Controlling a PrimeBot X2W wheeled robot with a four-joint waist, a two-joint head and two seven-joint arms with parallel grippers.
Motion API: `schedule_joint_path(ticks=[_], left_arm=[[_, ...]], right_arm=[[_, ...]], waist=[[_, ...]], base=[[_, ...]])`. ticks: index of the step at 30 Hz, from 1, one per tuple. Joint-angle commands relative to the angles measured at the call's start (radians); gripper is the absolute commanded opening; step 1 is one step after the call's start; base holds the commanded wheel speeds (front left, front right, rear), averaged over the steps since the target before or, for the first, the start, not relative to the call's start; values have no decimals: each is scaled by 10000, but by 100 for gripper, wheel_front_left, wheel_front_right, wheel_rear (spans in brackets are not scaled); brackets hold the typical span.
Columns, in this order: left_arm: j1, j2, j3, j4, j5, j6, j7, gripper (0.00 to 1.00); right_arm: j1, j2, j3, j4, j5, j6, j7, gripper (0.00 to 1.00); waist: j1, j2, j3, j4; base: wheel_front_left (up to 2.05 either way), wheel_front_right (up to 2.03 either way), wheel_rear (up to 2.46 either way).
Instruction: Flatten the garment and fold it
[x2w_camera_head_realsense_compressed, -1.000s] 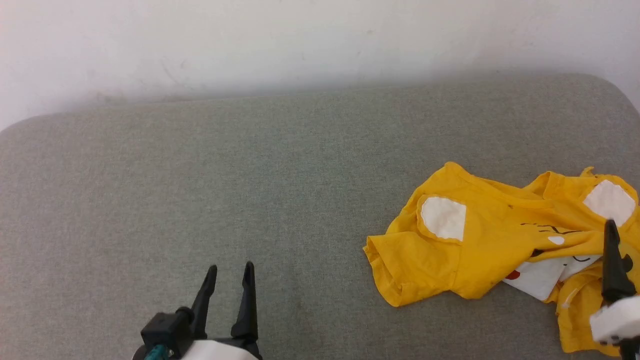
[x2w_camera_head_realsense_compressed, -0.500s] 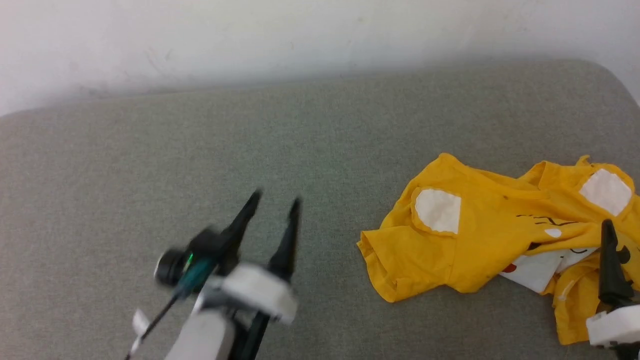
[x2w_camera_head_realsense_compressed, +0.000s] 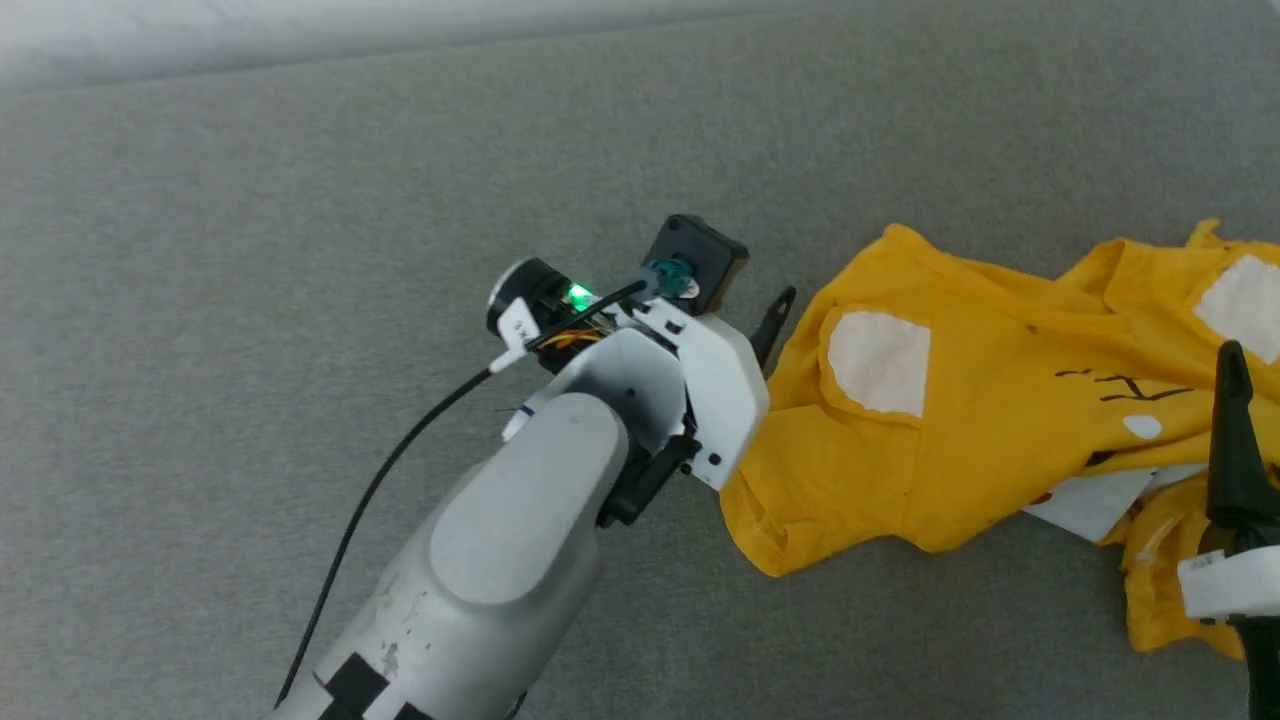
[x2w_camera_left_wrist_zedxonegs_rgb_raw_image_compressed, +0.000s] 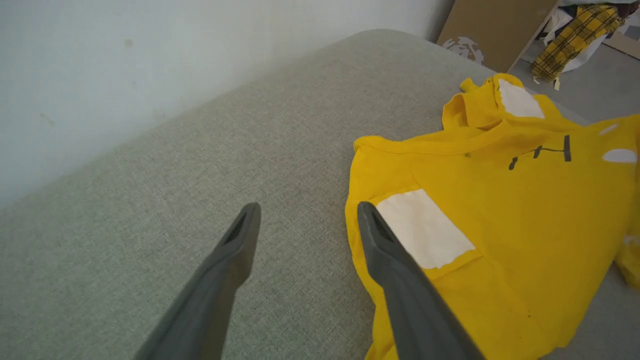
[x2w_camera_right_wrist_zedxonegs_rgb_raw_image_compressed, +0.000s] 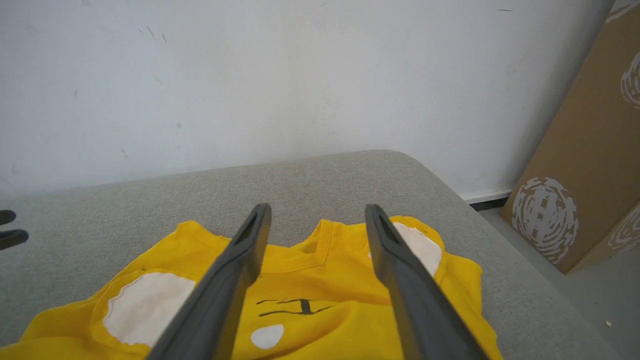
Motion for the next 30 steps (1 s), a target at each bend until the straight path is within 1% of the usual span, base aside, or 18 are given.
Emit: schedule_joint_path(ticks=[1,6,11,12,13,14,17,20,24,27,30], left_arm=[[-234,-39,-285,220,-313,175,254,100],[-423,-42,-1232,790,-965,548,868,100],[-386,-43,-1962,1424,-1272,965,1606,100],[-405,-43,-2024,1548,-1271,1104,1686,80],[-453,-44,-2073,1664,-1222,1238,1702,44],[-514,-44,-2100,1763,-1160,1360,1646,0],[-580,-44,-2039,1901,-1285,1517,1385,0],[-594,-44,-1927,1837,-1480,1564,1129,0],[-546,25,-1327,1446,-1942,1760,530,0],[-475,600,-820,901,-2143,1912,397,0],[-161,1499,-206,115,-2402,2182,597,0]], right_arm=[[-204,29,17,-73,-8,-9,24,100],[-335,29,156,131,109,-9,-6,100],[-381,29,325,482,263,-9,-150,100],[-404,29,362,542,278,-9,-182,100],[-430,29,391,596,294,-9,-211,100],[-452,29,404,641,312,-9,-242,100],[-486,29,357,772,306,-9,-329,100],[-452,29,288,832,264,-9,-342,100],[-293,30,267,846,221,-9,-253,100],[-124,30,216,754,166,-9,-92,100],[28,30,172,591,111,-9,105,100]], waist=[[-4,2,687,-519],[-4,2,894,-822],[-4,2,983,-1029],[-4,2,994,-1067],[-4,2,1000,-1102],[-4,2,998,-1128],[-4,2,840,-1148],[-4,2,634,-1081],[-4,2,78,-860],[-4,2,-326,-690],[-4,2,-556,-593]], base=[[0,0,0],[0,0,0],[0,0,0],[0,0,0],[0,0,0],[0,0,0],[0,0,0],[0,0,0],[0,0,0],[0,0,0],[0,0,0]])
